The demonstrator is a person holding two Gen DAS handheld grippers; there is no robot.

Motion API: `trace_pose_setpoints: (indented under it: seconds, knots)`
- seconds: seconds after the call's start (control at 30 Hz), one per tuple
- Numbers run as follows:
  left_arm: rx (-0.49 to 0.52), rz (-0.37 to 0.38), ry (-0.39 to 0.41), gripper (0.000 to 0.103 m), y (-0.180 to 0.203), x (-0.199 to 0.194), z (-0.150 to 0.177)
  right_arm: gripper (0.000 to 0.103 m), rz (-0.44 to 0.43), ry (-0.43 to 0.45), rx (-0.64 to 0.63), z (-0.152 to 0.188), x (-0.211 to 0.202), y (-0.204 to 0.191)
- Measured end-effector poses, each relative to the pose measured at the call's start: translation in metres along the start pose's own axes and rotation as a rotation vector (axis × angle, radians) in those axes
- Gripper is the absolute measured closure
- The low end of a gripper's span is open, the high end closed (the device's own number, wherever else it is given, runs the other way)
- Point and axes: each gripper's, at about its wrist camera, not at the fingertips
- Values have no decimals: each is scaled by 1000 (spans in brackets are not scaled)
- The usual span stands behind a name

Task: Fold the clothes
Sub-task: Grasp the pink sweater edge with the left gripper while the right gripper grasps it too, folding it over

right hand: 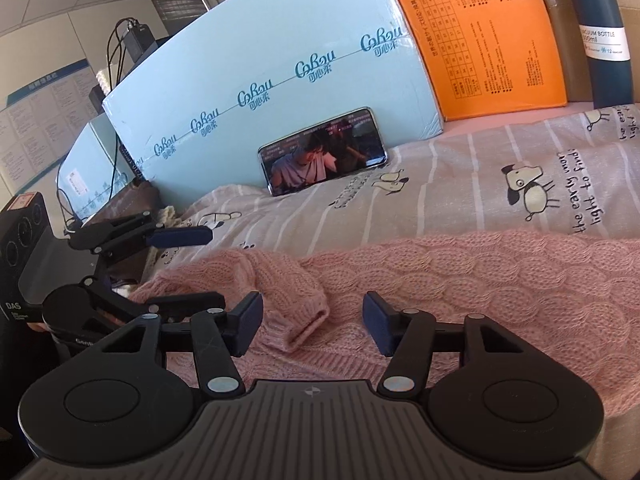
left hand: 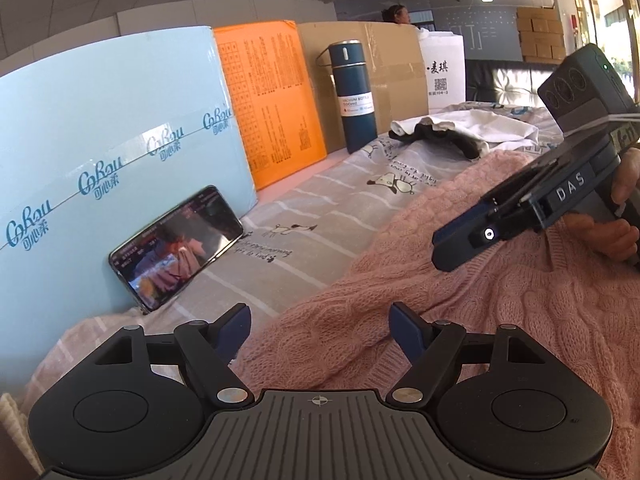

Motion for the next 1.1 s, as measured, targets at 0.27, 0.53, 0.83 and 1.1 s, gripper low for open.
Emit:
trace_pose_setpoints:
  seconds: [0.27,0.53,0.83,1.1]
  knots:
    - [-46,-55,5,25,-13,1,-2,87,-69,-24,-4,4,7,-6]
    - [-66,-85,-14,25,-19,6,1,93,-81,45,52,0,-5,3]
    - [-39,-71,9,22,-12,1,-1,65,48,12,-46,2,-2,-8]
    - [4,-92,2,18,-4,-1,0,39,111,23,-89,0,-10,-10]
Point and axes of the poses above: each gripper's, at about its wrist camera, not at the fingertips, and x roughly the way its jaws point, y to its right, z to its underside, and after that the axes turned 14 degrees about -x, right-handed
